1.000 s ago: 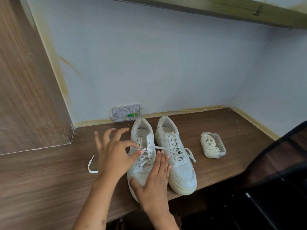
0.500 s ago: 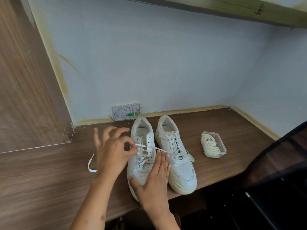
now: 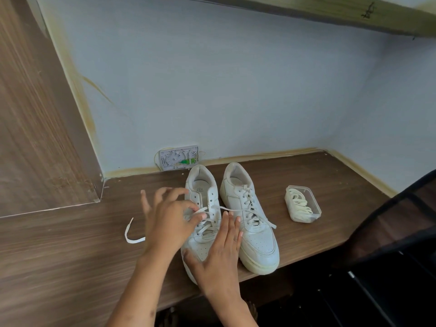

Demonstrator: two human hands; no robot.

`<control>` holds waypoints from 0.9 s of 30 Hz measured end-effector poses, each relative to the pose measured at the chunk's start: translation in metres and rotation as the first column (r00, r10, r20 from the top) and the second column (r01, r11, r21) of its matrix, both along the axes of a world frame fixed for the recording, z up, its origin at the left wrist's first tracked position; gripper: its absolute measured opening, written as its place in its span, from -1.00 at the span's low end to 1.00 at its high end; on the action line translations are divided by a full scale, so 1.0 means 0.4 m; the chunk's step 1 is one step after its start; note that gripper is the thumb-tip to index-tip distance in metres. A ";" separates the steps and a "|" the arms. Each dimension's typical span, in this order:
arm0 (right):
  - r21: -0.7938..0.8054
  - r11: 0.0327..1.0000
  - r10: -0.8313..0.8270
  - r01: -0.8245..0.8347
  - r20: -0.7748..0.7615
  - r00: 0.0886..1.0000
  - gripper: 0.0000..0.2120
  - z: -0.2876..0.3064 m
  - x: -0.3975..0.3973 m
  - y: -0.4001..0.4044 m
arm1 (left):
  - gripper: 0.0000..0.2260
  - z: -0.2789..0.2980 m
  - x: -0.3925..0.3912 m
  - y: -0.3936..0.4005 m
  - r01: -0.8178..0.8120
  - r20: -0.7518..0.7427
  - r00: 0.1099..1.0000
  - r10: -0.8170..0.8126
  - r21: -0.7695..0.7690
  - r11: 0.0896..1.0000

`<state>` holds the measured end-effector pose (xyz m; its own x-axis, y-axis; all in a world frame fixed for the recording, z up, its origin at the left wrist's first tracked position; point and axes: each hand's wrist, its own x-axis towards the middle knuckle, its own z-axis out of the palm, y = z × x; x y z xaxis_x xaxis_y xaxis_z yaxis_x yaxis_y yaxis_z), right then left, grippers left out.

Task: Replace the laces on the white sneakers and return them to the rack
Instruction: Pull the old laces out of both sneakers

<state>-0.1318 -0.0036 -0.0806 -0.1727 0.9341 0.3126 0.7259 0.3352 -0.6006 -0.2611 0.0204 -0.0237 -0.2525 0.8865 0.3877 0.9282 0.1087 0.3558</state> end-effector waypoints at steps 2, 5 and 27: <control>-0.002 1.000 0.006 -0.006 0.006 1.000 0.05 0.000 0.000 -0.001 | -0.88 -0.008 0.006 0.010 0.024 -0.001 1.000 -0.024 0.014 1.000; 0.007 1.000 0.008 -0.008 -0.005 1.000 0.06 -0.002 0.000 -0.003 | -0.89 -0.002 0.005 0.017 -0.024 0.032 0.999 0.020 0.130 0.991; 0.029 1.000 -0.005 0.006 -0.009 1.000 0.06 -0.011 -0.004 0.002 | -0.88 -0.025 0.013 0.032 0.048 -0.001 0.999 -0.049 0.197 0.979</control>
